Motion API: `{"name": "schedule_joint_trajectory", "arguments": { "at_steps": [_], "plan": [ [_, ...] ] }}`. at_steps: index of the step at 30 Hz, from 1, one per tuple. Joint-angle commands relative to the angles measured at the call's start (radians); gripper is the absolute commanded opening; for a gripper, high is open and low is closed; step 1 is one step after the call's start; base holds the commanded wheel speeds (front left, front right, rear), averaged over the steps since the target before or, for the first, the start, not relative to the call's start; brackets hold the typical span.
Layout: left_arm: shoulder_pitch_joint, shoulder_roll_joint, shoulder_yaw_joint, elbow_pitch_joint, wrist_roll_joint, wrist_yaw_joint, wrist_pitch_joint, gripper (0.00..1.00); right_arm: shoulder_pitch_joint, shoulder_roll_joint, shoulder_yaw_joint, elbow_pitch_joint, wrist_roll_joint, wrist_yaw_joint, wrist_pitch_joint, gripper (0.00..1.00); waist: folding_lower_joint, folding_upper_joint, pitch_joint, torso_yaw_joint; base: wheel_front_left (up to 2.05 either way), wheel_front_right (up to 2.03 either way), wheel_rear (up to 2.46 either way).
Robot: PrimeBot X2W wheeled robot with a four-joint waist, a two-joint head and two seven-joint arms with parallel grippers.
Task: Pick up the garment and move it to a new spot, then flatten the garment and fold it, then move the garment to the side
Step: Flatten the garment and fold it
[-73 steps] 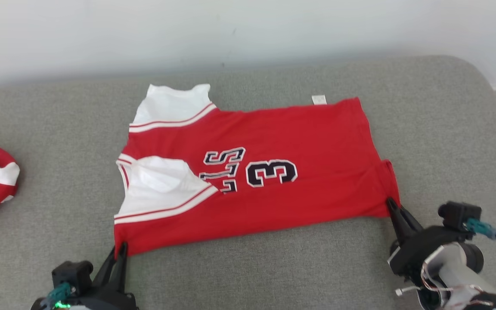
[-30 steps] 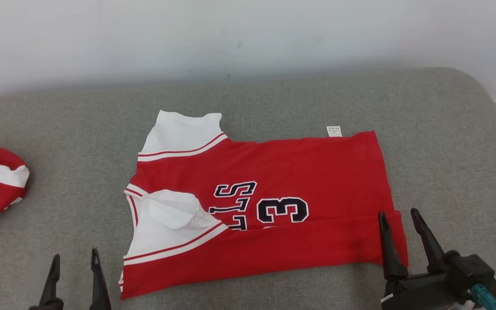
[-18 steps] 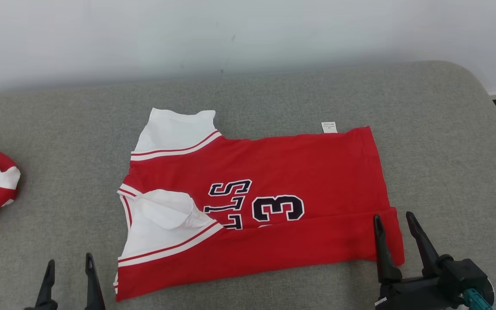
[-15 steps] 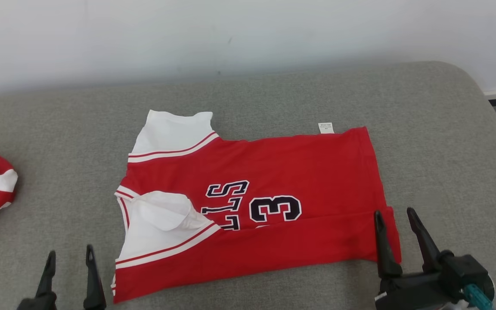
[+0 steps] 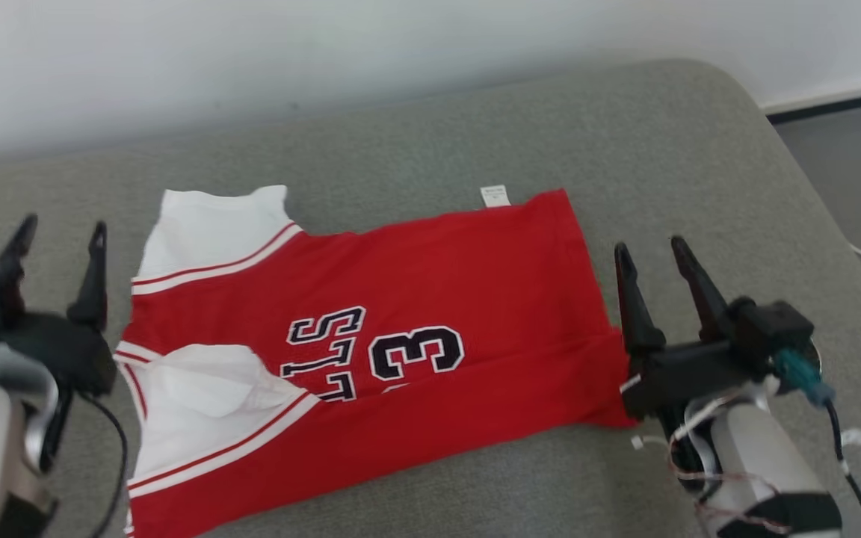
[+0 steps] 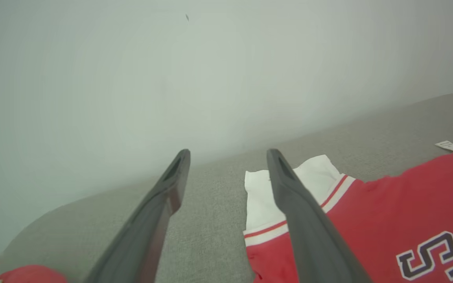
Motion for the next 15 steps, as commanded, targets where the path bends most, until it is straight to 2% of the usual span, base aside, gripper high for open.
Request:
{"name": "schedule_joint_trajectory", "arguments": {
  "at_steps": [1, 6, 9, 15],
  "plan": [
    [-0.047, 0.038, -0.039, 0.019, -0.048, 0.000, 0.044, 1.00, -0.057, -0.004, 0.011, 0.035, 0.014, 0.001, -0.001, 1.00, -0.0001, 0.0000, 0.068, -0.066, 0.00, 0.00, 0.00],
    [-0.213, 0.137, -0.147, 0.068, -0.214, 0.000, 0.191, 1.00, -0.210, 0.006, 0.062, 0.139, 0.043, 0.001, -0.001, 1.00, -0.0001, 0.0000, 0.144, -0.122, 0.00, 0.00, 0.00],
    [-0.288, 0.194, -0.188, 0.116, -0.264, 0.000, 0.259, 1.00, -0.279, 0.024, 0.096, 0.163, 0.059, 0.001, -0.001, 1.00, -0.0001, 0.0000, 0.187, -0.161, 0.00, 0.00, 0.00],
    [-0.385, 0.262, -0.270, 0.197, -0.308, 0.000, 0.376, 1.00, -0.354, 0.047, 0.140, 0.181, 0.081, 0.001, -0.001, 1.00, -0.0001, 0.0000, 0.260, -0.224, 0.00, 0.00, 0.00]
  ]
}}
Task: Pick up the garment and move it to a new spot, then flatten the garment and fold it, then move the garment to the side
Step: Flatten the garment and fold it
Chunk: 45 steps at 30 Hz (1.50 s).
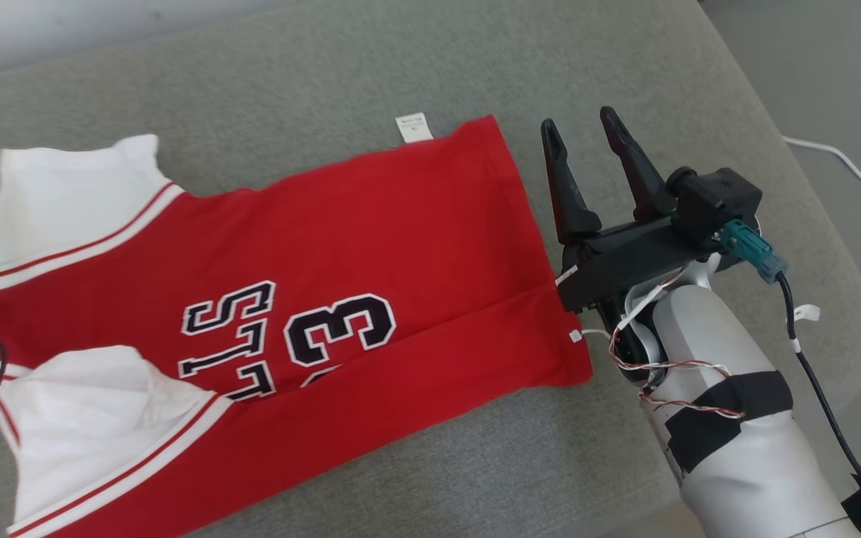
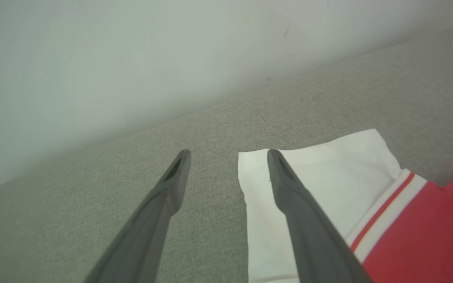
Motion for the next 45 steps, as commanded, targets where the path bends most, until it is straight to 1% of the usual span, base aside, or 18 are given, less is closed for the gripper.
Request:
{"name": "schedule_joint_trajectory", "arguments": {
  "at_steps": [1, 2, 9, 13, 16, 17, 20, 22, 28, 29, 31, 34, 36, 37, 38, 42, 43, 45],
  "plan": [
    [-0.025, 0.019, -0.012, 0.022, -0.011, 0.001, 0.016, 1.00, -0.018, 0.010, 0.008, -0.002, 0.009, 0.001, 0.000, 1.00, -0.0003, -0.0001, 0.088, -0.083, 0.00, 0.00, 0.00],
    [-0.034, 0.024, -0.019, 0.038, -0.020, 0.001, 0.030, 1.00, -0.023, 0.012, 0.013, -0.005, 0.010, 0.001, -0.001, 1.00, -0.0003, -0.0001, 0.096, -0.087, 0.00, 0.00, 0.00],
    [-0.066, 0.031, -0.065, 0.102, -0.042, 0.001, 0.035, 1.00, -0.029, 0.015, 0.027, -0.014, 0.005, 0.001, -0.001, 1.00, -0.0003, -0.0001, 0.111, -0.099, 0.00, 0.00, 0.00],
    [-0.084, 0.040, -0.078, 0.142, -0.045, 0.001, 0.002, 1.00, -0.033, 0.016, 0.039, -0.015, 0.001, 0.001, -0.001, 1.00, -0.0003, -0.0001, 0.107, -0.103, 0.00, 0.00, 0.00],
    [-0.092, 0.030, -0.088, 0.181, -0.050, 0.001, -0.004, 1.00, -0.036, 0.014, 0.049, -0.016, 0.002, 0.001, -0.001, 1.00, -0.0003, -0.0001, 0.106, -0.105, 0.00, 0.00, 0.00],
    [-0.109, 0.039, -0.092, 0.200, -0.035, 0.007, -0.029, 1.00, -0.037, 0.011, 0.057, -0.014, 0.003, 0.001, -0.001, 1.00, -0.0003, -0.0001, 0.108, -0.106, 0.00, 0.00, 0.00],
    [-0.119, 0.023, -0.092, 0.237, -0.046, 0.004, -0.033, 1.00, -0.038, 0.004, 0.064, -0.011, 0.009, 0.001, -0.001, 1.00, -0.0003, -0.0001, 0.110, -0.108, 0.00, 0.00, 0.00],
    [-0.136, 0.029, -0.095, 0.259, -0.044, 0.004, -0.039, 1.00, -0.040, 0.003, 0.075, -0.003, 0.009, 0.001, -0.001, 1.00, -0.0003, -0.0001, 0.113, -0.111, 0.00, 0.00, 0.00],
    [-0.154, -0.002, -0.080, 0.313, -0.098, 0.000, -0.028, 1.00, -0.049, -0.007, 0.094, 0.009, 0.018, 0.001, -0.001, 1.00, -0.0003, -0.0001, 0.122, -0.115, 0.00, 0.00, 0.00],
    [-0.152, -0.010, -0.082, 0.322, -0.102, -0.001, -0.019, 0.67, -0.051, -0.009, 0.098, 0.016, 0.020, 0.001, -0.001, 1.00, -0.0003, -0.0001, 0.121, -0.113, 0.00, 0.00, 0.00],
    [-0.157, -0.018, -0.095, 0.318, -0.102, -0.002, -0.034, 0.00, -0.059, -0.012, 0.108, 0.039, 0.027, 0.001, -0.001, 1.00, -0.0003, -0.0001, 0.118, -0.105, 0.00, 0.00, 0.00],
    [-0.152, -0.026, -0.113, 0.310, -0.120, 0.001, -0.048, 0.00, -0.094, -0.015, 0.128, 0.100, 0.052, 0.001, -0.001, 1.00, -0.0003, -0.0001, 0.108, -0.088, 0.00, 0.00, 0.00],
    [-0.159, -0.023, -0.119, 0.295, -0.130, 0.000, -0.076, 0.00, -0.122, -0.016, 0.145, 0.160, 0.074, 0.001, 0.000, 1.00, -0.0003, -0.0001, 0.103, -0.075, 0.00, 0.00, 0.00],
    [-0.167, -0.032, -0.137, 0.270, -0.138, 0.000, -0.102, 0.00, -0.166, -0.017, 0.168, 0.228, 0.108, 0.001, 0.026, 1.00, -0.0003, -0.0001, 0.100, -0.056, 0.00, 0.00, 0.00],
    [-0.174, -0.035, -0.142, 0.258, -0.145, 0.000, -0.119, 0.00, -0.195, -0.018, 0.179, 0.259, 0.126, 0.001, 0.049, 1.00, -0.0003, -0.0001, 0.100, -0.044, 0.00, 0.00, 0.00],
    [-0.185, -0.048, -0.178, 0.204, -0.156, 0.000, -0.175, 0.00, -0.290, -0.023, 0.199, 0.352, 0.203, 0.001, 0.112, 1.00, -0.0003, -0.0001, 0.105, 0.000, 0.00, 0.00, 0.00],
    [-0.185, -0.048, -0.178, 0.204, -0.156, 0.000, -0.175, 0.00, -0.290, -0.023, 0.199, 0.352, 0.203, 0.001, 0.112, 1.00, -0.0003, -0.0001, 0.105, 0.000, 0.00, 0.00, 0.00],
    [-0.193, -0.057, -0.198, 0.179, -0.160, 0.000, -0.197, 0.00, -0.329, -0.030, 0.205, 0.391, 0.237, 0.001, 0.134, 1.00, -0.0003, -0.0001, 0.108, 0.026, 0.00, 0.00, 0.00]
  ]
}}
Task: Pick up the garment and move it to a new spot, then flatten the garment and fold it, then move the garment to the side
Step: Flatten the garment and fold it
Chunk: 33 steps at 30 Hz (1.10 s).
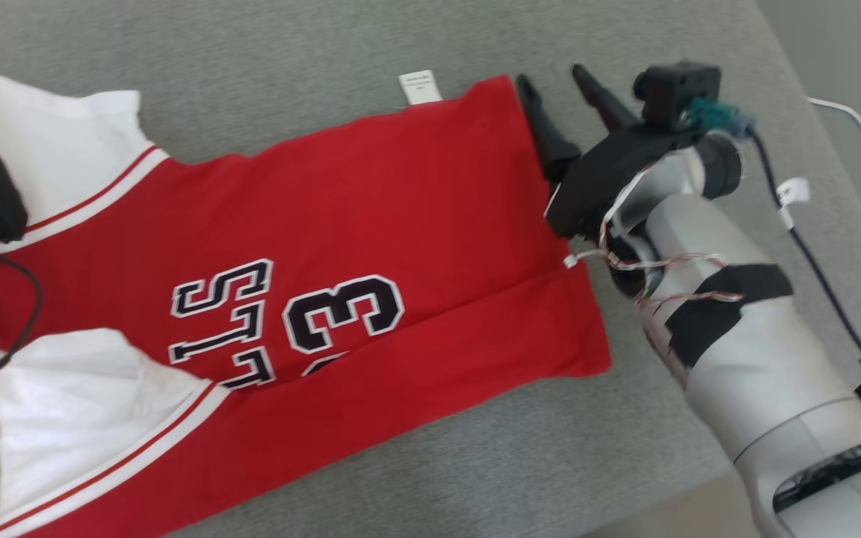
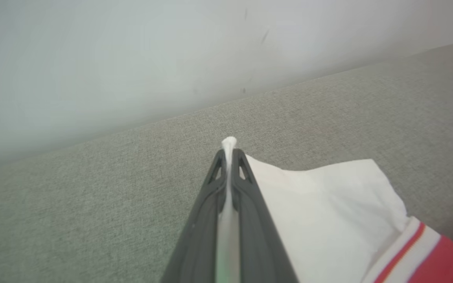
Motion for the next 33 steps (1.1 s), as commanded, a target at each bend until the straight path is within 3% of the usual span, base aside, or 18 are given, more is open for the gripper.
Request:
{"name": "schedule_joint_trajectory", "arguments": {
  "at_steps": [1, 8, 14, 17, 18, 19, 28, 33],
  "plan": [
    [-0.016, -0.008, -0.011, -0.012, -0.004, 0.000, -0.015, 0.00, -0.017, -0.005, 0.003, 0.023, 0.023, 0.001, 0.016, 1.00, 0.0000, -0.0001, 0.006, 0.045, 0.00, 0.00, 0.00],
    [-0.045, -0.039, -0.076, -0.064, -0.007, 0.000, -0.077, 0.00, -0.094, -0.014, 0.028, 0.134, 0.088, 0.001, 0.076, 1.00, 0.0000, -0.0001, 0.025, 0.106, 0.00, 0.00, 0.00],
    [-0.070, -0.045, -0.117, -0.082, -0.018, 0.001, -0.101, 0.00, -0.128, -0.010, 0.055, 0.208, 0.107, 0.001, 0.096, 0.89, 0.0000, -0.0001, 0.040, 0.125, 0.00, 0.00, 0.00],
    [-0.083, -0.045, -0.134, -0.087, -0.025, 0.001, -0.107, 0.00, -0.148, -0.009, 0.060, 0.238, 0.116, 0.001, 0.095, 0.66, 0.0000, -0.0001, 0.049, 0.133, 0.00, 0.00, 0.00],
    [-0.087, -0.045, -0.138, -0.088, -0.026, 0.001, -0.109, 0.00, -0.157, -0.014, 0.061, 0.251, 0.112, 0.001, 0.093, 0.37, 0.0000, -0.0001, 0.052, 0.135, 0.00, 0.00, 0.00],
    [-0.092, -0.047, -0.143, -0.090, -0.028, 0.001, -0.112, 0.00, -0.164, -0.018, 0.066, 0.260, 0.103, 0.001, 0.091, 0.00, 0.0000, -0.0001, 0.056, 0.138, 0.00, 0.00, 0.00],
    [-0.102, -0.050, -0.160, -0.076, -0.051, 0.001, -0.169, 0.00, -0.198, -0.034, 0.073, 0.292, 0.096, 0.001, -0.023, 0.00, 0.0000, -0.0001, 0.035, 0.153, 0.00, 0.00, 0.00],
    [-0.045, -0.067, -0.166, -0.086, -0.069, 0.001, -0.230, 0.00, -0.127, -0.050, 0.092, 0.273, 0.115, 0.001, -0.077, 0.00, 0.0000, -0.0001, -0.010, 0.171, 0.00, 0.00, 0.00]
  ]
}}
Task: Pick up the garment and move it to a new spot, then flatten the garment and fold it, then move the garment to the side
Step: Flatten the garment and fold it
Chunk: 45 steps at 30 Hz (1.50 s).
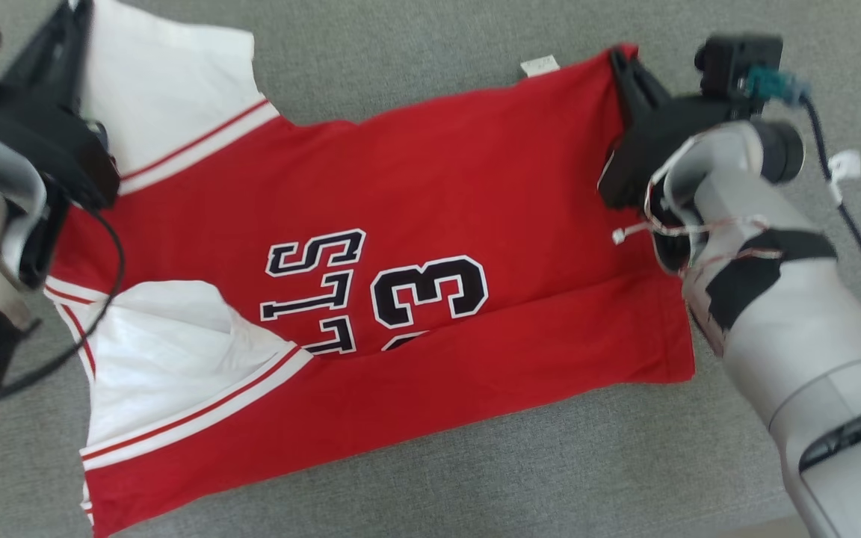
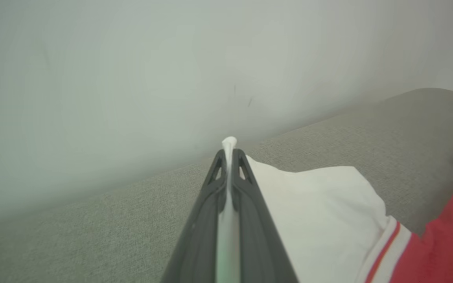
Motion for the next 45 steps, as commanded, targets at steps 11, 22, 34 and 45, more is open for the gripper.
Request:
{"name": "schedule_joint_trajectory", "arguments": {
  "at_steps": [11, 22, 34, 45],
  "plan": [
    [0.293, 0.006, 0.037, -0.192, -0.018, 0.024, -0.085, 0.00, 0.283, -0.098, 0.034, -0.190, 0.141, 0.001, -0.062, 0.00, 0.0000, 0.0000, -0.133, 0.078, 0.00, 0.00, 0.00],
    [0.754, -0.037, 0.230, -0.579, 0.100, 0.140, -0.086, 0.00, 0.530, -0.200, -0.025, -0.379, 0.239, 0.001, -0.066, 0.00, 0.0000, 0.0000, -0.218, 0.122, 0.00, 0.00, 0.00],
    [0.938, -0.192, 0.341, -0.476, 0.221, 0.087, -0.087, 0.00, 0.665, -0.206, -0.065, -0.407, 0.250, 0.001, -0.066, 0.00, 0.0000, 0.0000, -0.258, 0.150, 0.00, 0.00, 0.00],
    [0.945, -0.286, 0.526, -0.428, 0.426, 0.066, -0.087, 1.00, 0.688, -0.197, -0.091, -0.410, 0.225, 0.001, -0.066, 1.00, 0.0000, 0.0000, -0.289, 0.150, 0.00, 0.00, 0.00]
  ]
}}
